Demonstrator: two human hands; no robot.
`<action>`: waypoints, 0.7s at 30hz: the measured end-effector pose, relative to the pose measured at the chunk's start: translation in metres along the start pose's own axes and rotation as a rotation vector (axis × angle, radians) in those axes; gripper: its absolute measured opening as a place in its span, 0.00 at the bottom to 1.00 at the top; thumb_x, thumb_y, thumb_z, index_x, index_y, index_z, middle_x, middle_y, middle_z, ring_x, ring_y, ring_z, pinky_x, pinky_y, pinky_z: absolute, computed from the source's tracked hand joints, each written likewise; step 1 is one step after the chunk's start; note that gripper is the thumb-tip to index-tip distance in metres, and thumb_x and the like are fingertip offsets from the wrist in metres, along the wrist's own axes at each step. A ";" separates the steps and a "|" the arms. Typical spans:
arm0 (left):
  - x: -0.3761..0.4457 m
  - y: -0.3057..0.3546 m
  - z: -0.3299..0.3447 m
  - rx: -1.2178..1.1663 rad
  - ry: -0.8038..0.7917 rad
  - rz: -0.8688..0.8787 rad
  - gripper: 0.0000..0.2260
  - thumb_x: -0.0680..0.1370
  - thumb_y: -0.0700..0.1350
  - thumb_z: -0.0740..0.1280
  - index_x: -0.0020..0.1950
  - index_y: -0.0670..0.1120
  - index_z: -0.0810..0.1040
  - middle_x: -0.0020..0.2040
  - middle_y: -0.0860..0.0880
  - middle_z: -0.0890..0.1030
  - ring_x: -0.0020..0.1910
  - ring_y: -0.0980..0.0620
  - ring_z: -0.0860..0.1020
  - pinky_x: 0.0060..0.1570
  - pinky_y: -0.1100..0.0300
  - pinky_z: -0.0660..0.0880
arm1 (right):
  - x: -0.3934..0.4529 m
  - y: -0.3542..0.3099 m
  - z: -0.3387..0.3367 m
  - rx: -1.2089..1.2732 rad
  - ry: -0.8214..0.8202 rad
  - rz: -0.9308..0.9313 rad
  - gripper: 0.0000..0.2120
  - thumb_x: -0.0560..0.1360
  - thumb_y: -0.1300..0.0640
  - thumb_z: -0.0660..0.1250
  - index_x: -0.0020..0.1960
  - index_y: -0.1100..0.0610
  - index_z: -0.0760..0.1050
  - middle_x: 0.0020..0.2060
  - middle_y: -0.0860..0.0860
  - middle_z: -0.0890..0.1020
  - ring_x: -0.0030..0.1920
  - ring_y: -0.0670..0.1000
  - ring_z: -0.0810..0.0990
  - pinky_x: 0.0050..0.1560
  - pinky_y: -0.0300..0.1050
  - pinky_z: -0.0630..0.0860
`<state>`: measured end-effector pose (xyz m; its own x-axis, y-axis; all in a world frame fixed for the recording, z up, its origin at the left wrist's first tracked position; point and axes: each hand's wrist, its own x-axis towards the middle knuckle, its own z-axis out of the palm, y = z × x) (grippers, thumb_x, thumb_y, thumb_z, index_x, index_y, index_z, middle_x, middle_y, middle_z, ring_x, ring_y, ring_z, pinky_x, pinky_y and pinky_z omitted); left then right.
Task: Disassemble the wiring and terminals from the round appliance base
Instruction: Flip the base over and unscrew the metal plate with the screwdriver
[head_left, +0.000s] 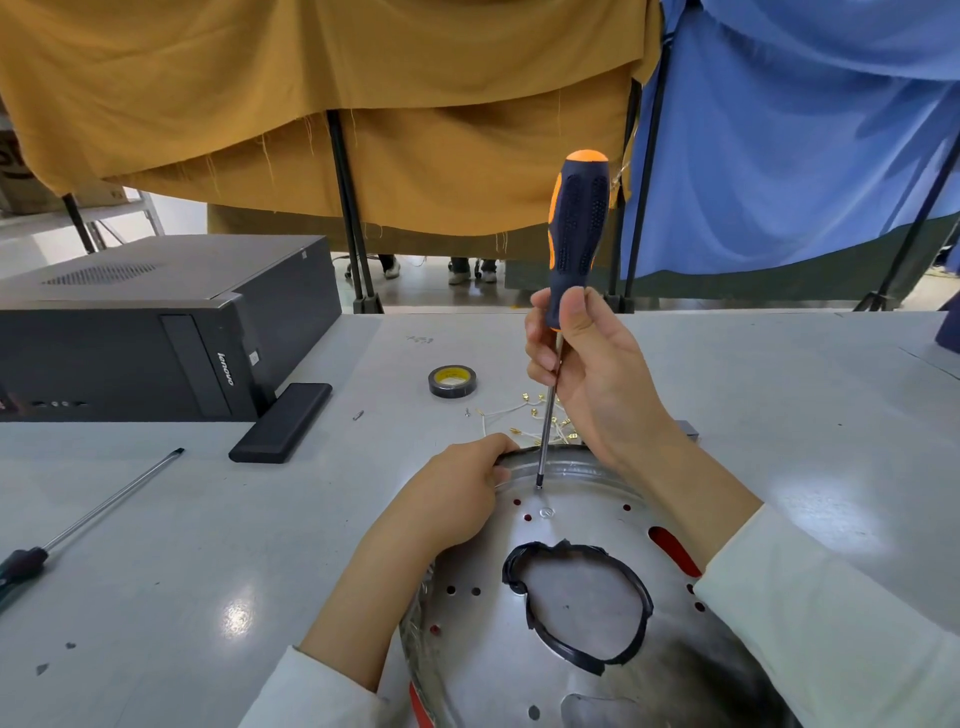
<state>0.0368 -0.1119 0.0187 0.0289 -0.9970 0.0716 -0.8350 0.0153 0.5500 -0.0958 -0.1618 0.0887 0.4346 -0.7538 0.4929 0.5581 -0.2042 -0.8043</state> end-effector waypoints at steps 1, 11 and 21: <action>0.000 0.000 0.000 0.002 0.000 0.000 0.13 0.81 0.42 0.55 0.62 0.53 0.72 0.55 0.49 0.78 0.52 0.47 0.74 0.52 0.55 0.72 | 0.001 0.000 -0.001 0.016 0.001 0.014 0.16 0.77 0.50 0.55 0.54 0.61 0.72 0.36 0.51 0.72 0.31 0.46 0.63 0.32 0.39 0.61; -0.001 0.001 -0.001 0.002 0.004 -0.007 0.13 0.81 0.42 0.55 0.63 0.53 0.72 0.57 0.49 0.78 0.54 0.47 0.74 0.53 0.56 0.71 | 0.004 -0.001 -0.004 0.048 0.079 0.061 0.12 0.75 0.48 0.59 0.51 0.55 0.62 0.33 0.49 0.70 0.29 0.46 0.62 0.32 0.38 0.61; -0.002 0.001 -0.001 -0.001 0.006 -0.006 0.14 0.81 0.41 0.55 0.63 0.53 0.72 0.57 0.50 0.78 0.53 0.48 0.74 0.50 0.58 0.70 | 0.006 0.001 -0.003 0.133 0.058 0.079 0.19 0.83 0.49 0.47 0.49 0.60 0.71 0.33 0.51 0.73 0.28 0.46 0.64 0.32 0.39 0.61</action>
<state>0.0361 -0.1098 0.0203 0.0371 -0.9966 0.0740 -0.8341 0.0099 0.5515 -0.0950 -0.1686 0.0894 0.4414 -0.7999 0.4066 0.6143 -0.0609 -0.7867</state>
